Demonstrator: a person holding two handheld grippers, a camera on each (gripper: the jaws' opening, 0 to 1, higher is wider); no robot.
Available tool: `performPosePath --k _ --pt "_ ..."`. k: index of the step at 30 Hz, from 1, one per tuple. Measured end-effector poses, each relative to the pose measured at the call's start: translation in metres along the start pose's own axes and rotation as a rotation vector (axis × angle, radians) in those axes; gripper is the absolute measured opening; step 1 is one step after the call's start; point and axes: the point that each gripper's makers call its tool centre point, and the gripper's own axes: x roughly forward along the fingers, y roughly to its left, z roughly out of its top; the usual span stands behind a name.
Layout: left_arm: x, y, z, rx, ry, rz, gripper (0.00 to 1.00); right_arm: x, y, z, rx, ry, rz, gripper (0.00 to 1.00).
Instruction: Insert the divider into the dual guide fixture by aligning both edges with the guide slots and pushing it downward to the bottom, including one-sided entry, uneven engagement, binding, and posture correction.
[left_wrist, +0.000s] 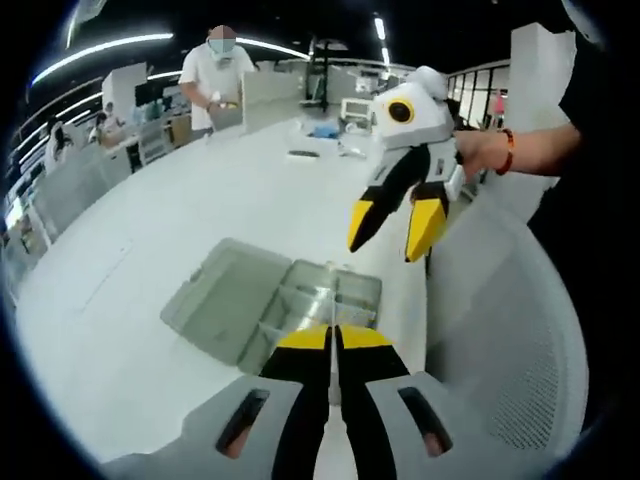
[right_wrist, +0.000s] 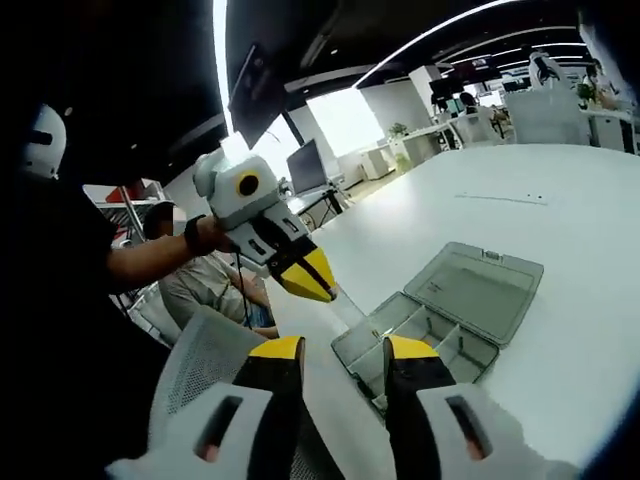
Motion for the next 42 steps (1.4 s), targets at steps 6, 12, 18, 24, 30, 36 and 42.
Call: performPosePath --k 6,12,18,24,30,36,42 --pt "-0.001 0.008 -0.011 0.067 0.089 0.004 0.00 0.002 0.004 -0.007 0.020 -0.008 0.000 0.27" --pt "0.001 0.014 -0.009 0.083 0.100 -0.014 0.00 0.000 0.005 -0.008 0.041 -0.030 -0.017 0.28" --pt "0.004 0.017 -0.013 0.120 0.135 -0.025 0.00 -0.003 0.000 -0.007 0.018 -0.044 -0.061 0.33" --pt "0.005 0.020 -0.020 0.134 0.170 -0.041 0.00 -0.003 -0.004 -0.012 0.005 -0.031 -0.099 0.44" --pt "0.009 0.021 -0.026 0.157 0.212 -0.063 0.00 -0.001 -0.001 -0.016 0.013 -0.021 -0.083 0.44" --pt "0.012 0.021 -0.031 0.194 0.254 -0.078 0.00 -0.001 0.002 -0.016 0.016 -0.024 -0.074 0.45" --pt "0.016 0.021 -0.033 0.224 0.293 -0.087 0.00 -0.003 0.001 -0.013 0.028 -0.042 -0.079 0.48"
